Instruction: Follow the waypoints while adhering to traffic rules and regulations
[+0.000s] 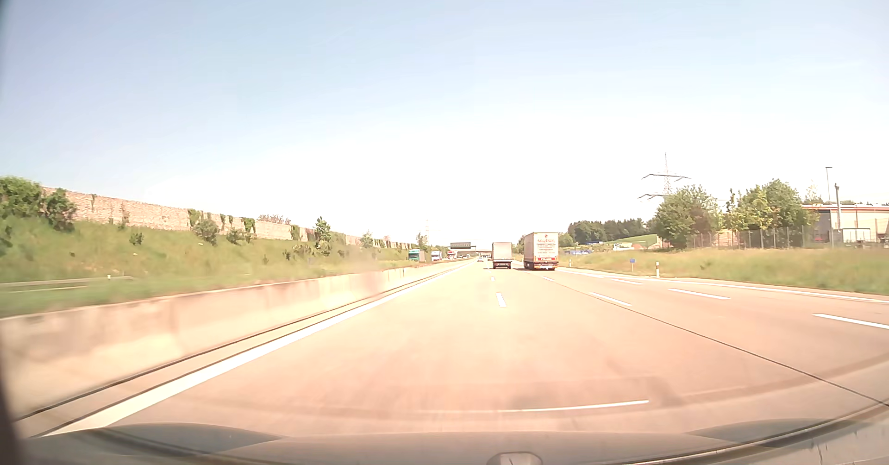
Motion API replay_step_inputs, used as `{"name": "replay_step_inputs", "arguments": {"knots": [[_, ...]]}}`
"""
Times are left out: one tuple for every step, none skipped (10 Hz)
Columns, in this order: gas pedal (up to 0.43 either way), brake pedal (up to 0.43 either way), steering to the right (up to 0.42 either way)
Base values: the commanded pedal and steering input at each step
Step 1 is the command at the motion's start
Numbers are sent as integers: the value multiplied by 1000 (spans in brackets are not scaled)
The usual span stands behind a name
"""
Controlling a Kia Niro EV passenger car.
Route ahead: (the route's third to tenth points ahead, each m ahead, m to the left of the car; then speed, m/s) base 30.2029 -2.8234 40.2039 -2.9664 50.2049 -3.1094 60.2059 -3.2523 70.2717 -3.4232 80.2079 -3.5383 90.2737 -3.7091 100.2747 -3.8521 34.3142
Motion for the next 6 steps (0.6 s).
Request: {"name": "replay_step_inputs", "arguments": {"knots": [[358, 0, 0], [350, 0, 0], [350, 0, 0], [350, 0, 0], [350, 0, 1], [339, 0, 0]]}}
